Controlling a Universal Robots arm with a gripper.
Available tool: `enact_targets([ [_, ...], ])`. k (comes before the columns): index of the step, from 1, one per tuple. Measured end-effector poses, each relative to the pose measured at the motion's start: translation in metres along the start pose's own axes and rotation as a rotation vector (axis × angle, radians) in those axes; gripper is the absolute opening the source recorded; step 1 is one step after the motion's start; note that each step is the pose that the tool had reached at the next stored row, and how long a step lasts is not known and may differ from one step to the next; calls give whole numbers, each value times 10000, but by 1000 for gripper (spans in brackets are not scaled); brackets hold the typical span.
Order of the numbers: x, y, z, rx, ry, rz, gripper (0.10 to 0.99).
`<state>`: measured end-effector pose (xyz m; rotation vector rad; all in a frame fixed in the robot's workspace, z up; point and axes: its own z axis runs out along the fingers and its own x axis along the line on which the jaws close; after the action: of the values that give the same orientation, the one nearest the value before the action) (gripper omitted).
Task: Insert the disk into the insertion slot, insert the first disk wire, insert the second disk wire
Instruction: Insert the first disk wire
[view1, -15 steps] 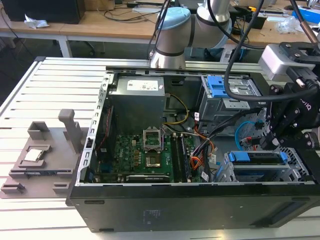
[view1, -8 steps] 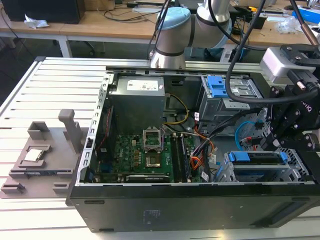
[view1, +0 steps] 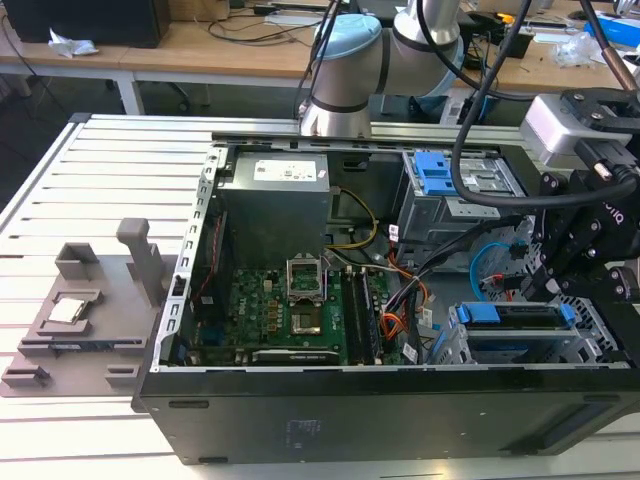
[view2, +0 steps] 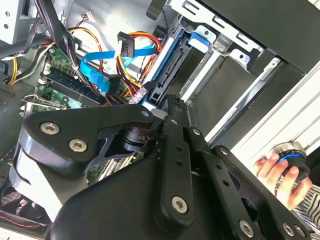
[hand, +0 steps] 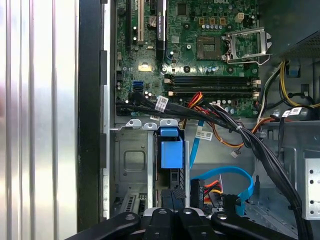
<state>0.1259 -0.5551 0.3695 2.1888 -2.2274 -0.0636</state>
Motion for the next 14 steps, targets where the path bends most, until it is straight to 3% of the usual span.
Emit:
enact_targets([
  [5,0,-1,0,0,0,0,114],
  [6,0,-2,0,0,0,0,235],
  [8,0,-2,0,0,0,0,361],
  [11,0,-3,0,0,0,0,361],
  [14,-9,0,-65,1,36,1,361],
])
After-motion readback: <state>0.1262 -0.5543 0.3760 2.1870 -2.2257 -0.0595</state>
